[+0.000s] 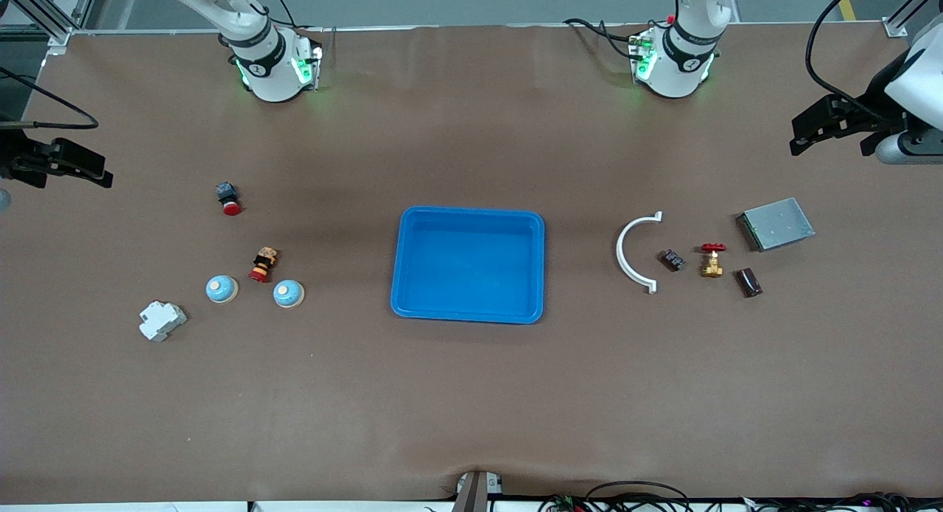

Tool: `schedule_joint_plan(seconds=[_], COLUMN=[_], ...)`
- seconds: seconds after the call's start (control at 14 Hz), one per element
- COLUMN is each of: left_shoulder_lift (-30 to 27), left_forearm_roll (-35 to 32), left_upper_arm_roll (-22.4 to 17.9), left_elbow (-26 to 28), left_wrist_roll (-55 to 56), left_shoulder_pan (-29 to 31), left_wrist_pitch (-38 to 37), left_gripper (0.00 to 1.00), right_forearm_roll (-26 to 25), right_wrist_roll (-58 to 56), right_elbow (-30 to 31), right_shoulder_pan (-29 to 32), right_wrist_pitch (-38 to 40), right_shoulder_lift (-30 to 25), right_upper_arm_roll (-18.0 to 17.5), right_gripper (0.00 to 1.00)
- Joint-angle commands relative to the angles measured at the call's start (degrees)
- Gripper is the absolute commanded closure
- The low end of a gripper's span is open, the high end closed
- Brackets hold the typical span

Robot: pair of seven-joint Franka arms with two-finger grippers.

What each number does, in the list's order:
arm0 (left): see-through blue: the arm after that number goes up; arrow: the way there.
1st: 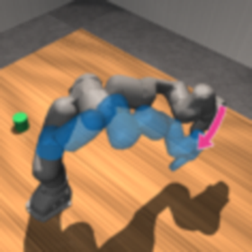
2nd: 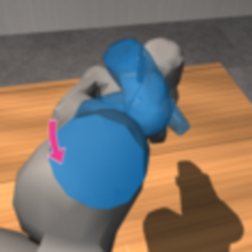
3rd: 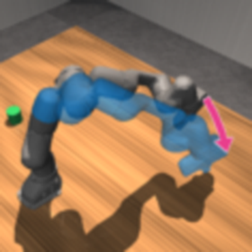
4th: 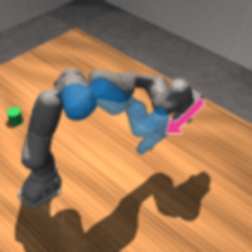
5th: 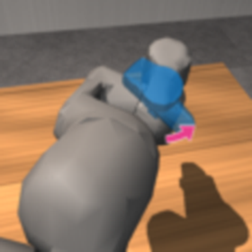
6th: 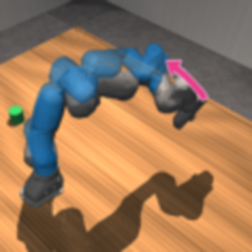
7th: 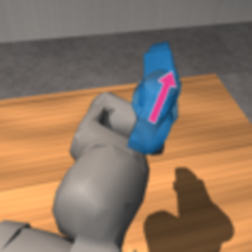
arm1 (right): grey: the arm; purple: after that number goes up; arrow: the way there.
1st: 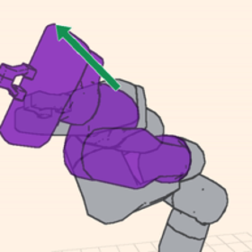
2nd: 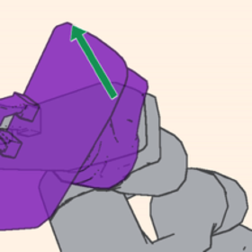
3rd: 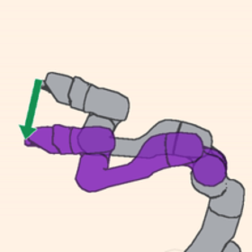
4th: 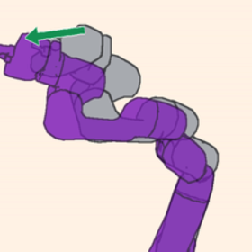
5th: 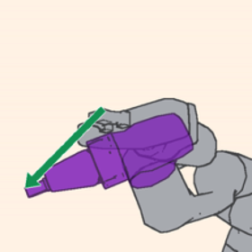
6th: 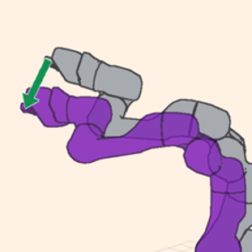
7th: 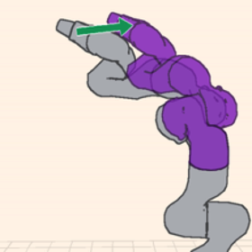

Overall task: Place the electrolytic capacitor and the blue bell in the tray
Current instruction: 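Move the left gripper toward the capacitor while the right gripper reaches the bells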

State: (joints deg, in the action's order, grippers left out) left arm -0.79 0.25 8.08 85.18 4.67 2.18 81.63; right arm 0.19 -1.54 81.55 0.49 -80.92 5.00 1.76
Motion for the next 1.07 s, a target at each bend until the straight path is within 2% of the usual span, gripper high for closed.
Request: schedule_joint_plan(seconds=[0.0,0.21,0.64,1.0], left_shoulder_lift=[0.26,0.35,2.54,3.07], left_forearm_roll=[-0.51,-3.93,-3.32,-3.15], left_upper_arm_roll=[0.18,0.27,0.18,0.18], left_elbow=[-0.89,-0.98,-0.19,5.95], left_wrist_roll=[-0.27,-0.10,0.07,3.31], left_shoulder_pan=[0.28,-0.15,0.37,0.81], left_wrist_pitch=[-1.29,-1.30,-1.30,1.86], left_gripper=[0.00,0.00,0.00,0.00], right_forearm_roll=[-0.10,-0.10,-0.10,-0.02], right_wrist_roll=[0.48,0.57,0.66,0.83], right_elbow=[-1.22,-1.22,-1.22,-1.22], right_shoulder_pan=[0.92,0.83,0.57,0.39], right_wrist_pitch=[1.03,1.03,1.03,0.94], right_shoulder_lift=[0.27,0.27,0.36,0.36], right_upper_arm_roll=[-0.61,-0.61,-0.70,-0.70], right_gripper=[0.00,0.00,0.00,0.00])
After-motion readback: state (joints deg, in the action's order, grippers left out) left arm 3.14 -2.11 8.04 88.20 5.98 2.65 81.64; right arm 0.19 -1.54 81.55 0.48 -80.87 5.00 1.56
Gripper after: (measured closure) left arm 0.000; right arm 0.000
